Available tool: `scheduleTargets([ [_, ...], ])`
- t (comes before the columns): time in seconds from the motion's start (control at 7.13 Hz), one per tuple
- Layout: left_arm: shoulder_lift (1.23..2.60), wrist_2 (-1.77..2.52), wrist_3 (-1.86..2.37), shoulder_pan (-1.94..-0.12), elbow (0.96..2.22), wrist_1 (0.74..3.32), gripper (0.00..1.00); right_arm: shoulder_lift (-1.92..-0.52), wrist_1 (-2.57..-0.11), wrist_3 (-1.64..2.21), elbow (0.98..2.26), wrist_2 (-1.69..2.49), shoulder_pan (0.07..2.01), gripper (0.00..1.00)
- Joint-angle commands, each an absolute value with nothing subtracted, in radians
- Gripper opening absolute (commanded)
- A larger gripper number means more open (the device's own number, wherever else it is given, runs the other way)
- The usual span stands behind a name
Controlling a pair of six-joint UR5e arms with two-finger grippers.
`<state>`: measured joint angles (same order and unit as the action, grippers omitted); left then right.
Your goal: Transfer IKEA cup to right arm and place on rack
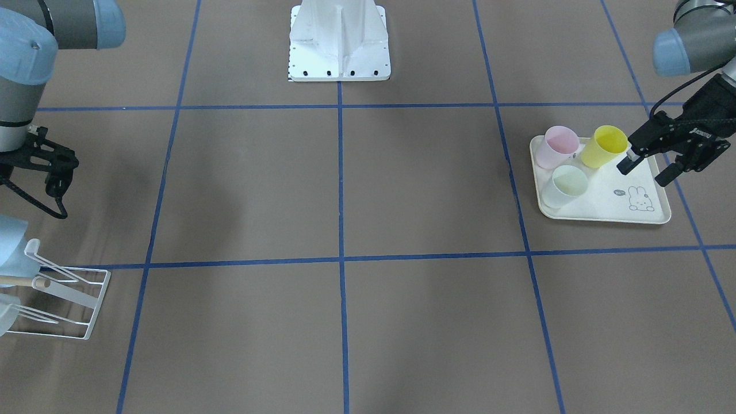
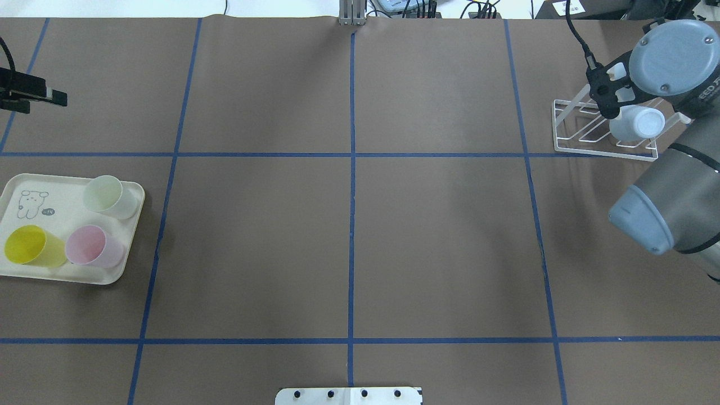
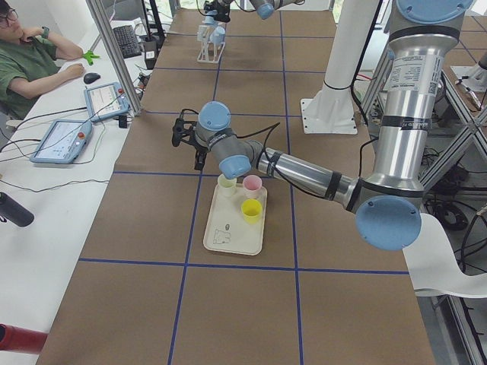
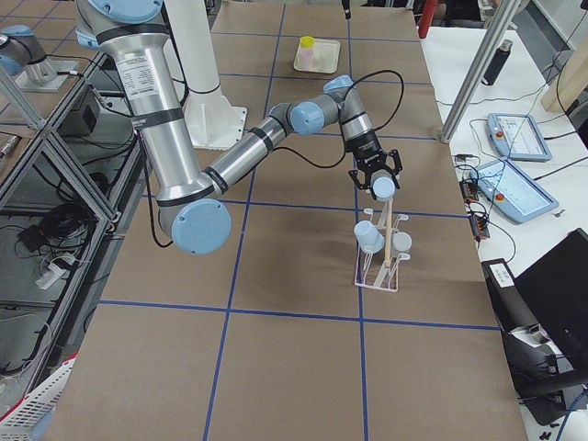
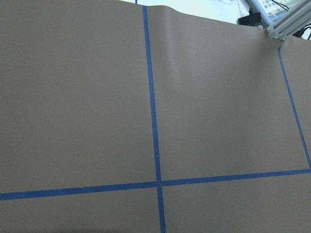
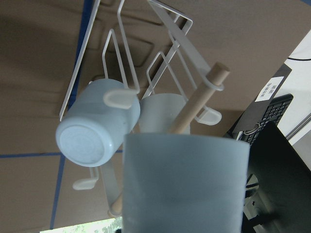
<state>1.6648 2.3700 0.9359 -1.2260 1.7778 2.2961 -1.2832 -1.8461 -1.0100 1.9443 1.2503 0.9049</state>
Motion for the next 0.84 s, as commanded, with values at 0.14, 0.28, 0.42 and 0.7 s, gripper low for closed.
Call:
scheduleTargets([
  [0.14,1.666,2.370,0.936,-1.224,1.773,2.296,1.00,-1.279,-1.957,-1.019,1.942,1.112,0.822,0.46],
  [0.28,1.666,2.370,0.937,-1.224,1.773,2.296,1.00,-1.290,-1.966,-1.020,1.941,1.064,0.802,0.46],
  [0.42,1.666,2.370,0.937,-1.224,1.773,2.296,1.00,-1.289,-1.979,-1.019,1.934,1.036,0.786,0.46],
  [0.7,1.666,2.370,0.937,-1.224,1.773,2.298,1.00,-1.275,-1.979,-1.019,1.890,1.011,0.767,0.47],
])
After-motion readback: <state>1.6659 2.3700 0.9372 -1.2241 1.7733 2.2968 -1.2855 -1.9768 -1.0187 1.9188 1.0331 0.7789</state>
